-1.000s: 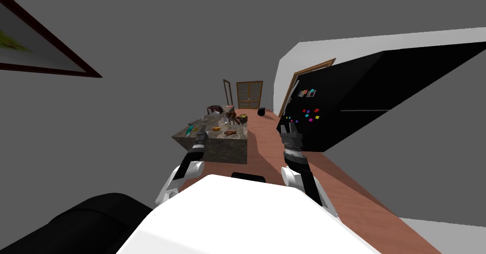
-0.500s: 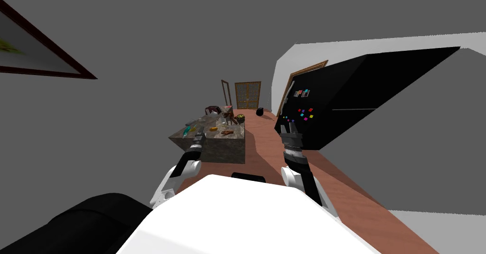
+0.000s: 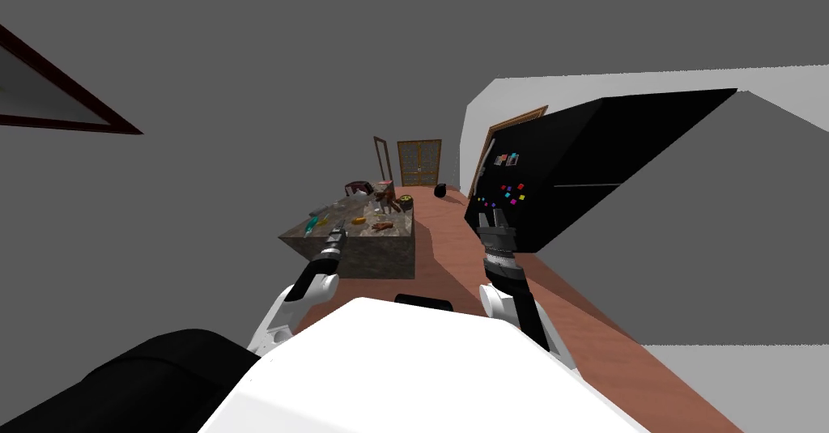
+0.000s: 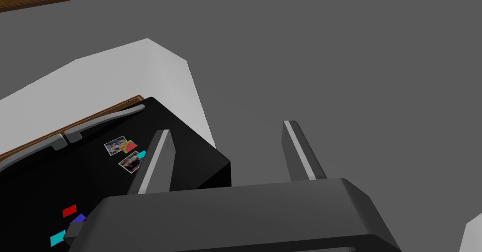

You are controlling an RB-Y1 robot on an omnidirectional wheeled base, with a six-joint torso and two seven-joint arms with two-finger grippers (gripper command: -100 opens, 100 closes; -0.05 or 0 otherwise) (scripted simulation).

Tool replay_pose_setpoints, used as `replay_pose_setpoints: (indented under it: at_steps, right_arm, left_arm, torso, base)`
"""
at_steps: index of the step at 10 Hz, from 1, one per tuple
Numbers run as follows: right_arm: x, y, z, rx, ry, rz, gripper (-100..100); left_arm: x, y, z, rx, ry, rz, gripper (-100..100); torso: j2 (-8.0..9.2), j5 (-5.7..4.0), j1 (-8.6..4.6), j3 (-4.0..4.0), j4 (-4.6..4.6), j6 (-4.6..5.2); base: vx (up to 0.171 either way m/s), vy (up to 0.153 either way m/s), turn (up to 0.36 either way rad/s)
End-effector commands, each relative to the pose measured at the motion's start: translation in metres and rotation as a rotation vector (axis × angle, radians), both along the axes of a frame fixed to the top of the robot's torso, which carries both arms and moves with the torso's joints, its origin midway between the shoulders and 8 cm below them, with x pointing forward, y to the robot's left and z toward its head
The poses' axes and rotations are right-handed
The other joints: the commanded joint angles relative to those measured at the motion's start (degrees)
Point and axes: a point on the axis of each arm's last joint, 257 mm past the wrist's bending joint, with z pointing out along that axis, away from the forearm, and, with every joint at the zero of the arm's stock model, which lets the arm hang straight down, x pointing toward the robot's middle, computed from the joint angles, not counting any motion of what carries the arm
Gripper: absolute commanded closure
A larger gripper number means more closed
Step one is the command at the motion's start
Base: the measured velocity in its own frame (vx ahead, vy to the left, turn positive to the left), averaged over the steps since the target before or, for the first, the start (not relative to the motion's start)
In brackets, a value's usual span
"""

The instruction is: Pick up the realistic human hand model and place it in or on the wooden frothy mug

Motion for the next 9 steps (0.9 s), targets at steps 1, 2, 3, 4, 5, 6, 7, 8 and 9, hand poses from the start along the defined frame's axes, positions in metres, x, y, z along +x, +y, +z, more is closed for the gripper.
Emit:
replay_pose_setpoints:
  at_steps: [1,2,3,4,5,6,7,8,9]
  right_arm:
    - [0.0,0.0,0.0,0.0,0.0,0.0,0]
    - [0.0,0.0,0.0,0.0,0.0,0.0,0]
    - [0.0,0.0,0.0,0.0,0.0,0.0,0]
    - [0.0,0.0,0.0,0.0,0.0,0.0,0]
    - [0.0,0.0,0.0,0.0,0.0,0.0,0]
    - [0.0,0.0,0.0,0.0,0.0,0.0,0]
    - [0.0,0.0,0.0,0.0,0.0,0.0,0]
    - [0.0,0.0,0.0,0.0,0.0,0.0,0]
    - [0.0,0.0,0.0,0.0,0.0,0.0,0]
  left_arm:
    - [-0.001,0.007,-0.009,-0.018,0.037,0.017,-100]
    - [-0.005,0.018,-0.014,-0.032,0.058,0.041,-100]
    - [-0.006,0.019,-0.021,-0.042,0.081,0.046,-100]
    - [-0.011,0.031,-0.028,-0.062,0.109,0.071,-100]
    - [-0.012,0.031,-0.032,-0.068,0.124,0.074,-100]
    - [-0.017,0.042,-0.04,-0.09,0.151,0.099,-100]
    - [-0.018,0.043,-0.044,-0.097,0.166,0.103,-100]
    - [-0.025,0.054,-0.053,-0.123,0.199,0.129,-100]
    - [-0.026,0.054,-0.056,-0.127,0.206,0.131,-100]
  torso:
    - [0.0,0.0,0.0,0.0,0.0,0.0]
    - [-0.01,0.01,0.05,-0.01,-0.01,0.0]
    - [-0.01,0.01,0.04,-0.01,0.0,0.0]
    - [-0.01,0.01,0.08,-0.01,-0.01,-0.01]
    - [-0.06,0.0,0.01,-0.04,-0.01,0.0]
    - [-0.05,0.01,0.08,-0.03,-0.02,-0.01]
    - [-0.07,0.01,0.07,-0.04,-0.02,0.01]
    - [-0.06,0.02,0.1,-0.04,-0.02,-0.01]
    - [-0.1,0.01,0.03,-0.06,-0.02,0.0]
  base:
    - [0.016,-0.063,-0.023]
    - [0.013,-0.067,-0.062]
    - [0.016,-0.056,-0.03]
    - [0.032,-0.078,-0.057]
    - [0.027,-0.061,-0.028]
    - [0.03,-0.063,-0.079]
    - [0.027,-0.053,-0.027]
    - [0.042,-0.076,-0.058]
    - [0.036,-0.058,-0.025]
